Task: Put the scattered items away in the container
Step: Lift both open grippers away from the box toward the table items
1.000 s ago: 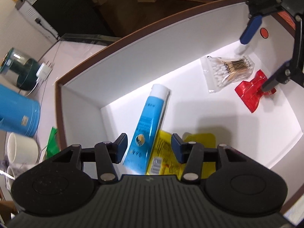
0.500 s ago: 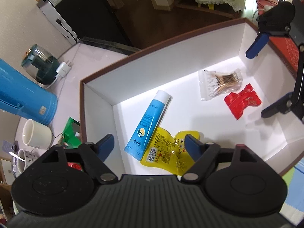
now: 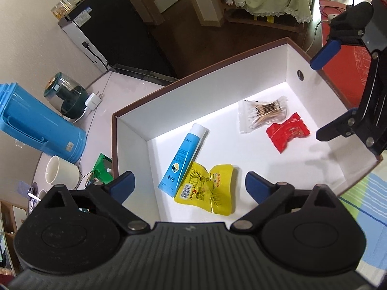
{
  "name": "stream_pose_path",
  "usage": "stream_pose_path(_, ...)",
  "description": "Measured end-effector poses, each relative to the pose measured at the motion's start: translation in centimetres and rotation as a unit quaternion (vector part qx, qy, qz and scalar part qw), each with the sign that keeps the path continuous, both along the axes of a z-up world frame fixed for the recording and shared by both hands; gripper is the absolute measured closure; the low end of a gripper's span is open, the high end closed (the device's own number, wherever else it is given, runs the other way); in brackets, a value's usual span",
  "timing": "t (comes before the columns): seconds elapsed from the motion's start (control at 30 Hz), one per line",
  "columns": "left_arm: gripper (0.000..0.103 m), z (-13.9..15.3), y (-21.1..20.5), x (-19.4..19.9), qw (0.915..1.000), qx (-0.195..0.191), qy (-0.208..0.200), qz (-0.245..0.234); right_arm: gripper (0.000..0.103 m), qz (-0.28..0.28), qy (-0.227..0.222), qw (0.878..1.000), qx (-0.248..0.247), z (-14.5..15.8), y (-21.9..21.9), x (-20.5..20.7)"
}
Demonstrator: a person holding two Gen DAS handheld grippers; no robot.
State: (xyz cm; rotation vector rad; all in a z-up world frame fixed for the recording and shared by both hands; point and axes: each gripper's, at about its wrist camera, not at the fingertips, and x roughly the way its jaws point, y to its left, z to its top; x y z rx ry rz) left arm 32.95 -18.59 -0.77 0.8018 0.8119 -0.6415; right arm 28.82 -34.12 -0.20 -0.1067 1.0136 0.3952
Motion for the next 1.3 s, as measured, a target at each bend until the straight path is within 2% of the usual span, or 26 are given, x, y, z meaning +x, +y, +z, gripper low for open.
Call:
stream_pose_path(0.5, 0.005, 1.8, 1.4, -4.0, 0.9994, -0.031, -0.012, 0.008, 0.0, -0.081, -0.036, 0.996, 0.007, 1.6, -0.2, -4.6)
stream_pose_path(0.73, 0.004, 2.1, 2.5, -5.8, 0.9987, -0.049, -0.006, 0.009, 0.0, -0.115, -0.046, 0.992, 0.015, 2.0, 0.2, -6.4)
stream_pose_path(1.3, 0.004, 3.1, 5.7, -9.0, 0.9959, -0.091, -0.007, 0.005, 0.0, -0.148, -0.054, 0.987, 0.025, 2.6, 2.7, -9.2)
